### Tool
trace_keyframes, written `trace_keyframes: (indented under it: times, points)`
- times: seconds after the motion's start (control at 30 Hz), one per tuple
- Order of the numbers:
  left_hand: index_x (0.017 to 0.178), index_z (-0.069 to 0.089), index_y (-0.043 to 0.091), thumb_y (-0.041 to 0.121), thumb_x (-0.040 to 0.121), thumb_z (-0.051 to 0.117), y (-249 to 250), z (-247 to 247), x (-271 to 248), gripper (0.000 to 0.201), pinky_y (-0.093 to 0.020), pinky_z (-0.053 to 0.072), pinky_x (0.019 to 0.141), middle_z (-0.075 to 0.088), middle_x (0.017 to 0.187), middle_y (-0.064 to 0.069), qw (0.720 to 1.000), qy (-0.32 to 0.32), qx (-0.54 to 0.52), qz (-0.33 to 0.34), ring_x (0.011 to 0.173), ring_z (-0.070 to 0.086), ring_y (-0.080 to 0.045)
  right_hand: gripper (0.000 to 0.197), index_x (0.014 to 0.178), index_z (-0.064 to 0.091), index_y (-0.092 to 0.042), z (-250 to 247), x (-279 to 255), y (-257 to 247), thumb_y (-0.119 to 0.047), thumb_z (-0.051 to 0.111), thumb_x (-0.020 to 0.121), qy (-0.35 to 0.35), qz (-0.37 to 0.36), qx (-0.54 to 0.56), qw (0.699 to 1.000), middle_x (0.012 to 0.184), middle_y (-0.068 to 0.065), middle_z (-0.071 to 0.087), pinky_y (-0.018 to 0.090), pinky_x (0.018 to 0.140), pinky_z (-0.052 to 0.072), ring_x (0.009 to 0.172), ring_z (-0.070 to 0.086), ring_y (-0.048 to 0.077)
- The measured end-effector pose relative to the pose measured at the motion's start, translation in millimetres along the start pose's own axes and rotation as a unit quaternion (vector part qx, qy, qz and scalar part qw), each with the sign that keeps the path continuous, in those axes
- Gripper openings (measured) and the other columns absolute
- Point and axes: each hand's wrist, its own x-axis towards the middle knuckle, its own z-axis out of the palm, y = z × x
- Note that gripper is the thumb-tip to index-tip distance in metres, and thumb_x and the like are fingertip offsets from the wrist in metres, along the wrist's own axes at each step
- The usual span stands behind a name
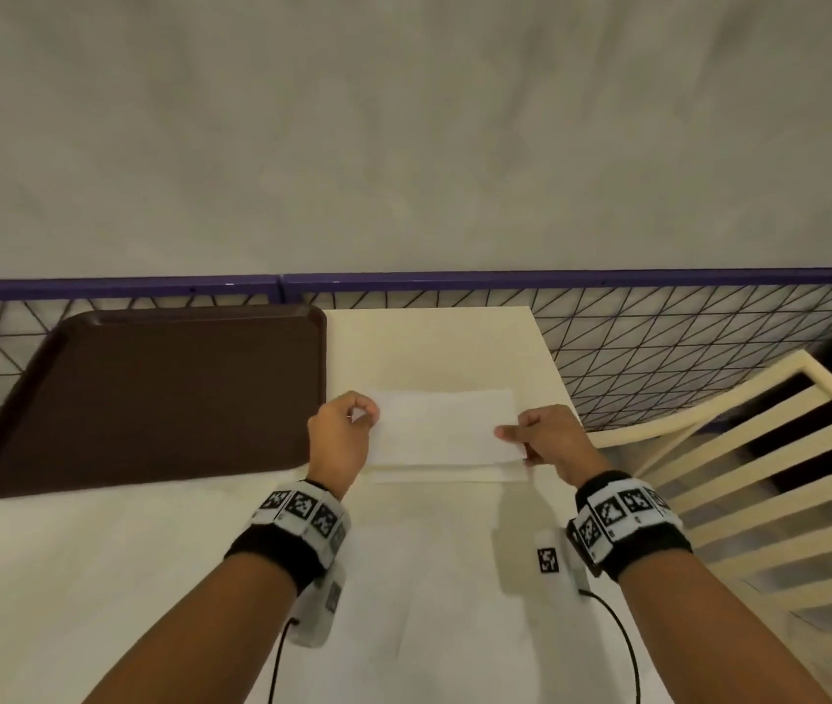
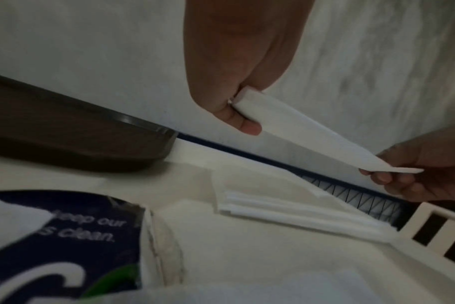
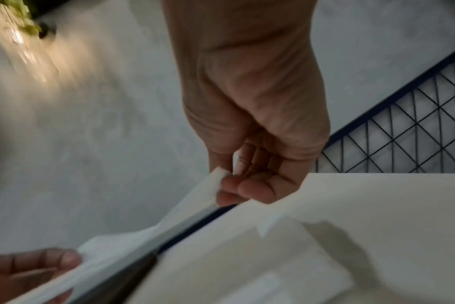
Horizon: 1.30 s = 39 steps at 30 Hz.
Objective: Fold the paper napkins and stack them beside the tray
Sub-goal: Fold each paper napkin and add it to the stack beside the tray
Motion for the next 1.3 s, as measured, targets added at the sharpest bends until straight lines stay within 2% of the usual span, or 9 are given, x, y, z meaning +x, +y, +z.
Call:
trace_keyframes:
  times: [0.17, 0.37, 0.63, 0.8, 0.9, 0.97, 1.03, 1.1, 1.3]
  points:
    - [0.102, 0.069, 0.009, 0.004, 0.08, 0.069, -23, 32, 18, 0.023, -0.021, 0.039, 0.092, 0.065, 0.117, -0.007, 0.989, -0.098, 0.087, -0.061, 0.112, 0.057, -0.025, 0.04, 0.052, 0.045, -0.012, 6, 35, 28, -0.014, 0.079, 0.071, 0.048, 0.003, -0.093, 0.995, 0.051, 0.003, 0.048, 0.017, 0.037, 0.041, 0.035, 0.047, 0.01]
    - [0.113, 0.063, 0.011, 0.001, 0.072, 0.075, -42, 43, 15, 0.044, -0.016, 0.035, 0.091, 0.053, 0.122, -0.008, 0.975, -0.158, 0.151, -0.037, 0.114, 0.051, -0.023, 0.049, 0.05, 0.035, -0.016, 21, 44, 48, -0.026, 0.077, 0.073, 0.103, -0.03, -0.225, 0.968, 0.053, 0.0, 0.042, 0.026, 0.047, 0.029, 0.051, 0.042, 0.016]
    - [0.132, 0.05, 0.017, 0.015, 0.084, 0.066, -35, 34, 6, 0.05, -0.023, 0.028, 0.104, 0.034, 0.133, -0.015, 0.953, -0.188, 0.238, -0.027, 0.119, 0.044, -0.029, 0.039, 0.11, 0.054, -0.012, 1, 24, 41, -0.028, 0.071, 0.079, 0.063, -0.033, -0.249, 0.966, 0.107, 0.011, 0.061, 0.028, 0.074, 0.04, 0.094, 0.056, 0.025]
    - [0.112, 0.061, 0.009, 0.021, 0.076, 0.071, -12, 39, -63, 0.039, -0.039, 0.036, 0.094, 0.052, 0.117, -0.015, 0.933, -0.102, 0.301, 0.168, 0.101, 0.048, -0.038, 0.029, 0.108, 0.06, -0.011, -44, -44, 63, -0.019, 0.069, 0.082, 0.1, -0.085, -0.195, 0.972, 0.093, 0.0, 0.057, 0.027, 0.075, 0.044, 0.09, 0.058, 0.024]
    - [0.109, 0.059, 0.013, 0.04, 0.088, 0.056, 7, 54, -138, 0.035, -0.036, 0.034, 0.09, 0.056, 0.11, -0.009, 0.888, -0.29, 0.299, 0.196, 0.104, 0.05, -0.03, 0.025, 0.108, 0.062, -0.013, -65, -97, 89, -0.016, 0.066, 0.084, 0.113, -0.061, -0.156, 0.979, 0.098, 0.0, 0.06, 0.025, 0.073, 0.039, 0.091, 0.058, 0.021]
    - [0.119, 0.05, 0.009, 0.051, 0.09, 0.047, 17, 65, -183, 0.051, -0.036, 0.031, 0.097, 0.051, 0.119, -0.011, 0.815, -0.384, 0.403, 0.164, 0.113, 0.046, -0.029, 0.024, 0.108, 0.062, -0.015, -74, -136, 106, -0.015, 0.065, 0.085, 0.118, -0.041, -0.126, 0.984, 0.099, -0.001, 0.061, 0.026, 0.077, 0.039, 0.09, 0.058, 0.018]
    - [0.122, 0.045, 0.003, 0.058, 0.086, 0.047, 21, 70, -216, 0.065, -0.04, 0.03, 0.102, 0.049, 0.122, -0.013, 0.753, -0.402, 0.503, 0.131, 0.115, 0.046, -0.03, 0.021, 0.106, 0.062, -0.016, -78, -169, 122, -0.014, 0.065, 0.085, 0.123, -0.029, -0.103, 0.987, 0.099, -0.001, 0.063, 0.023, 0.074, 0.039, 0.088, 0.059, 0.014]
    - [0.118, 0.046, 0.002, 0.061, 0.082, 0.05, 20, 67, -232, 0.07, -0.037, 0.034, 0.098, 0.051, 0.119, -0.012, 0.738, -0.389, 0.545, 0.085, 0.11, 0.05, -0.028, 0.018, 0.103, 0.062, -0.019, -79, -195, 140, -0.013, 0.064, 0.085, 0.124, -0.018, -0.089, 0.988, 0.097, -0.002, 0.065, 0.016, 0.067, 0.04, 0.083, 0.059, 0.008]
    - [0.131, 0.034, 0.003, 0.036, 0.088, 0.06, -2, 52, -239, 0.06, -0.032, 0.038, 0.098, 0.047, 0.131, -0.013, 0.804, -0.387, 0.45, 0.016, 0.12, 0.049, -0.026, 0.016, 0.095, 0.064, -0.023, -63, -248, 166, -0.01, 0.063, 0.086, 0.11, 0.008, -0.05, 0.993, 0.092, -0.005, 0.067, 0.011, 0.065, 0.042, 0.081, 0.063, 0.006]
